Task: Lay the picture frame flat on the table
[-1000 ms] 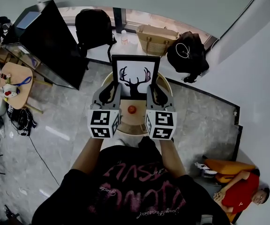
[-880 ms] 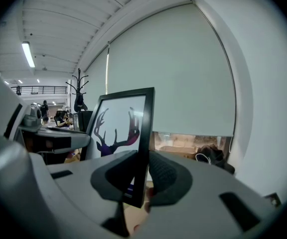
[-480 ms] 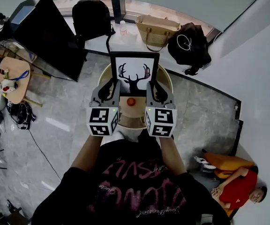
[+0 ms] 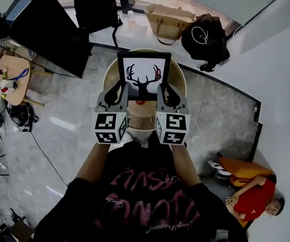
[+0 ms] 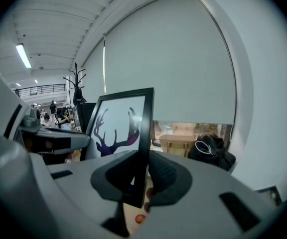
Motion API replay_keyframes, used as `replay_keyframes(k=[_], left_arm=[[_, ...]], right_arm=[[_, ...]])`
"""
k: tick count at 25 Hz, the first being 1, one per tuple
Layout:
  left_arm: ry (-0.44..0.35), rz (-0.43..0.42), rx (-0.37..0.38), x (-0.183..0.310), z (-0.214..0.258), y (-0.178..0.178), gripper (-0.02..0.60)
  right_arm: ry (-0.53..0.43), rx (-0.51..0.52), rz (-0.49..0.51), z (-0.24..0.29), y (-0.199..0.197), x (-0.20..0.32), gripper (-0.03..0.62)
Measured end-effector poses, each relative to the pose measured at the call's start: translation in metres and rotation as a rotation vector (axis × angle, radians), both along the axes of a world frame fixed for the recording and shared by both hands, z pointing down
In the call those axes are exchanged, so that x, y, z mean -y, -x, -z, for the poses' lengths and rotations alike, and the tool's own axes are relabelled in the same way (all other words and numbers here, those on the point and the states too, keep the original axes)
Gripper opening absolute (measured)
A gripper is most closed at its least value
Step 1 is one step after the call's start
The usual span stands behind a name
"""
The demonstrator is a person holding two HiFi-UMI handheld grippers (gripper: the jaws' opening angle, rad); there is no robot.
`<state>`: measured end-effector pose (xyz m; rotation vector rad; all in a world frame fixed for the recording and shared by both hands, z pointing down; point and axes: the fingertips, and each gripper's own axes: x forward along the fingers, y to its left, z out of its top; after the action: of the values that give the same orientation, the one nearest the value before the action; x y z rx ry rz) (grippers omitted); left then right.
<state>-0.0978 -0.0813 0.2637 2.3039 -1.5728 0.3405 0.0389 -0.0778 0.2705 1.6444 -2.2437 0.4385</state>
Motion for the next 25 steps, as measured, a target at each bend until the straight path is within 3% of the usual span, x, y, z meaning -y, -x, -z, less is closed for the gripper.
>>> replay_keyframes(k=[25], left_arm=[[0.113, 0.014, 0.028, -0.035, -0.048, -0.01, 0.072]], right_arm=[[0.114, 0.025, 0.012, -0.049, -0.01, -0.032, 0.081]])
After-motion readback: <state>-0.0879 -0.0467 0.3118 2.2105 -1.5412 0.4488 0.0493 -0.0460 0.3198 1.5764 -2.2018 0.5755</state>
